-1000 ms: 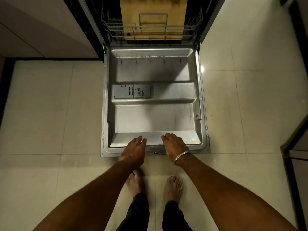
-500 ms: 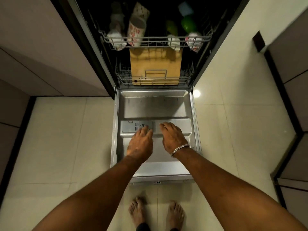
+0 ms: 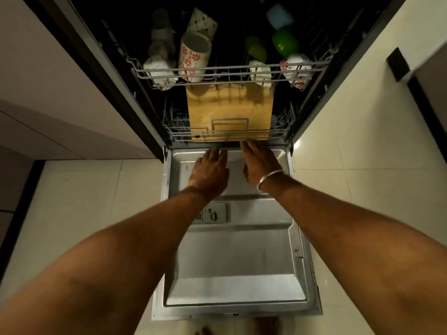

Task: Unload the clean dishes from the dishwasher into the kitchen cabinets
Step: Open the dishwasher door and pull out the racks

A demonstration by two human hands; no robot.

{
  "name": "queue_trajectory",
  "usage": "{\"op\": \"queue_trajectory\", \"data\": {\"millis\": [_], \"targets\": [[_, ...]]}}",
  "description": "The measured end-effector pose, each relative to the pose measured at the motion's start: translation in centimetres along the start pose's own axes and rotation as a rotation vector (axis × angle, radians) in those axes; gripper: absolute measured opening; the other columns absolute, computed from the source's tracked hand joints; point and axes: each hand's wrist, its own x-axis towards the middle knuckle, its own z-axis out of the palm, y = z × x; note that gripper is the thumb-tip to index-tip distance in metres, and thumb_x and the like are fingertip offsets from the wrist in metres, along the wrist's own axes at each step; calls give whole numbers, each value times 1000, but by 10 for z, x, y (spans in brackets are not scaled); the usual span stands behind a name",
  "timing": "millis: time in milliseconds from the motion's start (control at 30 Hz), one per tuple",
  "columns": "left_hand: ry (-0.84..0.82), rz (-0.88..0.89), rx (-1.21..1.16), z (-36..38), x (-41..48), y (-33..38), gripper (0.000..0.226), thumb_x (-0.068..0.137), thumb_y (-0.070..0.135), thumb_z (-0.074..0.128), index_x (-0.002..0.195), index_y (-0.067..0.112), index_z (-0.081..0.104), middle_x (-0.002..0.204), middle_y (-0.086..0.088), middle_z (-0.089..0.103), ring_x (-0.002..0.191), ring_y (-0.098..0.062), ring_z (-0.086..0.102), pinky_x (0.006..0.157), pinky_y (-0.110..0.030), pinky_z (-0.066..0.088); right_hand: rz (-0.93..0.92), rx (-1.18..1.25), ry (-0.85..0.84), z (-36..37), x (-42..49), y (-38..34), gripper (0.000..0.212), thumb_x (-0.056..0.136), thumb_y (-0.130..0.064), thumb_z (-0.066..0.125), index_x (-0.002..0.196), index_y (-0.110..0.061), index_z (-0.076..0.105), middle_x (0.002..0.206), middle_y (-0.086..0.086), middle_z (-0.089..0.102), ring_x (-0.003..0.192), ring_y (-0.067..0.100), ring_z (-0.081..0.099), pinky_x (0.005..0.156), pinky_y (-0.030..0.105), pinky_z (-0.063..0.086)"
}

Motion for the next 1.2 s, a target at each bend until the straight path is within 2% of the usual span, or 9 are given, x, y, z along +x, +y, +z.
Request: {"op": "queue_trajectory", "data": {"millis": [100, 200, 433, 567, 667, 800, 967, 1100, 1200], "targets": [[-2, -6, 55, 1, 49, -4, 69, 106, 37, 47, 163, 17, 13, 171, -11, 9, 156, -33, 12, 125, -50, 25, -26, -43, -10, 2, 43, 19, 84, 89, -17, 65, 158, -3, 19, 163, 18, 19, 150, 36, 19, 120, 48, 25], [15, -31, 86, 3, 89, -7, 66, 106, 34, 48, 162, 15, 18, 171, -12, 10, 156, -33, 13, 123, -52, 26, -11, -74, -58, 7, 80, 34, 90, 91, -24, 63, 159, -5, 9, 167, 17, 7, 154, 35, 9, 121, 50, 22], [-30, -85, 154, 18, 145, -25, 67, 107, 30, 45, 164, 16, 10, 172, -6, 5, 158, -27, 6, 126, -53, 18, 11, -65, -140, 29, 126, 49, 92, 92, -22, 62, 161, -11, 2, 168, 11, -1, 155, 30, 3, 122, 48, 20], [-16, -89, 134, 22, 161, -31, 73, 103, 22, 54, 163, 17, 13, 171, -5, 13, 158, -27, 9, 124, -56, 20, 17, -71, -147, 35, 140, 57, 92, 89, -21, 64, 160, -11, 7, 167, 9, 9, 154, 29, 9, 120, 47, 26], [20, -87, 104, 23, 163, -32, 74, 98, 18, 60, 161, 18, 21, 165, -8, 27, 153, -29, 22, 120, -54, 30, 45, -15, -149, 34, 141, 56, 89, 89, -16, 65, 160, -14, 12, 164, 7, 18, 151, 29, 17, 118, 47, 28], [46, -58, 93, 24, 153, -30, 57, 100, 19, 57, 154, 16, 38, 148, -13, 44, 137, -34, 41, 107, -50, 45, 24, -8, -111, 35, 131, 53, 77, 86, -10, 66, 154, -14, 30, 150, 11, 35, 139, 35, 35, 110, 49, 38], [46, -47, 18, 35, 120, -29, 45, 103, 16, 54, 147, 19, 51, 134, -13, 55, 121, -35, 56, 96, -46, 53, 31, 64, -71, 43, 96, 49, 54, 97, -9, 52, 150, -15, 44, 151, 14, 42, 141, 34, 38, 116, 46, 34], [98, -108, -56, 40, 88, -20, 38, 101, 10, 55, 137, 21, 62, 120, -14, 64, 98, -35, 67, 80, -40, 56, 33, 56, -32, 37, 65, 34, 42, 95, -7, 51, 136, -14, 60, 133, 17, 58, 127, 38, 52, 103, 45, 45], [109, -62, -53, 39, 62, -12, 47, 99, -1, 55, 137, 24, 65, 124, -10, 68, 103, -31, 68, 87, -37, 56, 60, 55, -45, 34, 42, 24, 35, 95, -9, 53, 126, -18, 68, 122, 17, 64, 118, 39, 58, 98, 44, 50]]}}
